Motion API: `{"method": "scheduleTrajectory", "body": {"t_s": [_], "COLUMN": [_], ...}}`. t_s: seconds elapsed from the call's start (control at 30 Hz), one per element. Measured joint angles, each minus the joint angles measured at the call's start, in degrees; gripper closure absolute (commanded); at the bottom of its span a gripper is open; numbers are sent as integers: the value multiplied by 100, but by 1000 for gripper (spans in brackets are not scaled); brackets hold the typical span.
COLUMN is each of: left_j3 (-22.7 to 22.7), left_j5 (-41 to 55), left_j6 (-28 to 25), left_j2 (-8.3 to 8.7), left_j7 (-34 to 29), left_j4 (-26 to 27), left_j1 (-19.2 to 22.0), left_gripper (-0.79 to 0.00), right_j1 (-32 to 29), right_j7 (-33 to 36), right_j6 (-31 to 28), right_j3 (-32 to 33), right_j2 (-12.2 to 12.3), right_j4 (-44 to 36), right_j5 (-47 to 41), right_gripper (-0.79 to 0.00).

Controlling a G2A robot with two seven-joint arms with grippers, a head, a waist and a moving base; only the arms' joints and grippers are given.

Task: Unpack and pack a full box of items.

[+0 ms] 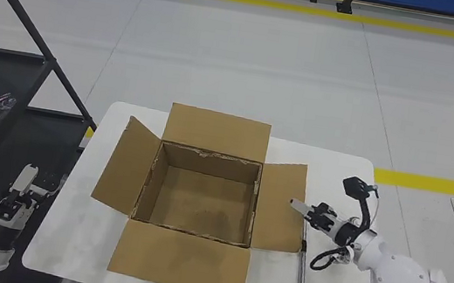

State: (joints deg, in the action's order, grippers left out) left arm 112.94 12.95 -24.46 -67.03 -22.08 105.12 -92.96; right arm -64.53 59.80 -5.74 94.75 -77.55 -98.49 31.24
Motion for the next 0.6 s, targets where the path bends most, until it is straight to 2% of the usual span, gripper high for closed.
{"method": "scheduleTrajectory", "body": {"t_s": [0.13,0.6], "left_j3": [0,0], "left_j5": [0,0], "left_j6": [0,0], "left_j2": [0,0], "left_j7": [0,0], "left_j4": [0,0], "left_j1": [0,0], "left_gripper": [-785,-785], "right_j1": [228,749], "right_j7": [122,-9], "right_j6": [-201,-49], "right_j3": [-161,-800], "right_j2": [36,112], "right_j4": [238,593], "right_j5": [-192,-167], "right_gripper": [-785,-785]}}
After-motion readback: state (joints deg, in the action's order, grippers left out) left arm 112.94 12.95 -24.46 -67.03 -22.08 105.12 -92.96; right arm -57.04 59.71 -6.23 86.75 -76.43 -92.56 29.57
